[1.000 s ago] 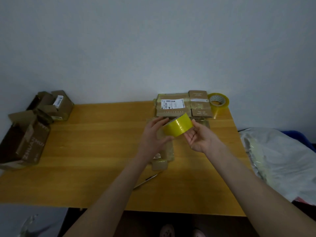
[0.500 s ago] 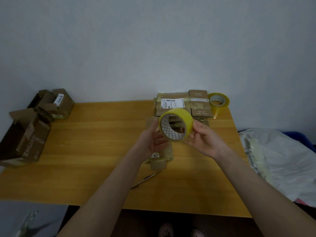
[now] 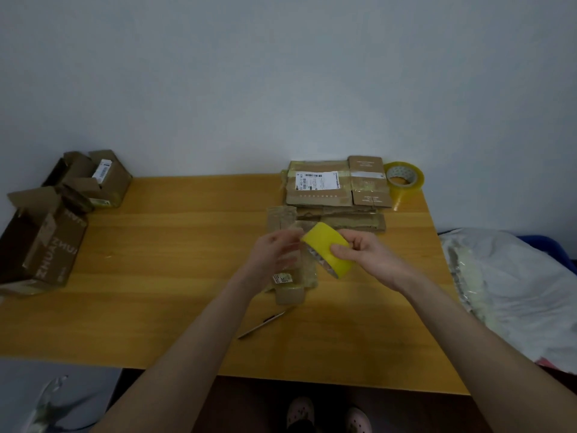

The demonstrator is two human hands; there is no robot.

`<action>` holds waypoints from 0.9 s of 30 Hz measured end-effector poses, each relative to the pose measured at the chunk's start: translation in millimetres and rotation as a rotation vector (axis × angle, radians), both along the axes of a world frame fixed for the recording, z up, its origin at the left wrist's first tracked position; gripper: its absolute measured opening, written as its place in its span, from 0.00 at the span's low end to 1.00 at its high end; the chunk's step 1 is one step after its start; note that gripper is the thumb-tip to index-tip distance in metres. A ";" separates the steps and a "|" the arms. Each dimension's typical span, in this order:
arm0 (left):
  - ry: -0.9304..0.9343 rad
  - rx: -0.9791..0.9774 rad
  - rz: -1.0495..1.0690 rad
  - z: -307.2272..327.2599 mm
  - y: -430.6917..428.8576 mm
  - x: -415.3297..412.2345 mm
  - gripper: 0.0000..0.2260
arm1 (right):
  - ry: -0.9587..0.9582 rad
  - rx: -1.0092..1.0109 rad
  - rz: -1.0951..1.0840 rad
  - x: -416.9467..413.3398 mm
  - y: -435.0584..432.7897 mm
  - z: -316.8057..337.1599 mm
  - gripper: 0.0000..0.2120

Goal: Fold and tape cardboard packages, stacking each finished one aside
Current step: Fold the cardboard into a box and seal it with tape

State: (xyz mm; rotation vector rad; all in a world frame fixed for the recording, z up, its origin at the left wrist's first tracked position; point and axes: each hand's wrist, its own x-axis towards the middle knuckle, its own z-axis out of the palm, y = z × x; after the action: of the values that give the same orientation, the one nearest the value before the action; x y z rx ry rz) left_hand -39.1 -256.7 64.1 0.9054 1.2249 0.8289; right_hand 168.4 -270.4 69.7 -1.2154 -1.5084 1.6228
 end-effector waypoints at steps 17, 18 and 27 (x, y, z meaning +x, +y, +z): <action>0.469 0.151 0.157 -18.7 2.2 -10.7 0.06 | -0.415 0.170 0.126 -9.4 9.5 3.6 0.11; 0.464 0.146 0.184 -21.1 -1.7 -11.7 0.07 | -0.475 0.197 0.143 -10.6 9.9 2.6 0.11; 0.468 0.088 0.340 -41.5 -25.9 -53.6 0.07 | -0.577 0.095 0.247 -1.6 5.6 -11.2 0.10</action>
State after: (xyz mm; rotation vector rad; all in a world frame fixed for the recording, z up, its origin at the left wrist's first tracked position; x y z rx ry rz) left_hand -92.7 -282.6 22.7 1.0122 1.7969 0.9761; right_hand 166.8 -264.8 58.5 -1.5792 -2.1339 1.3868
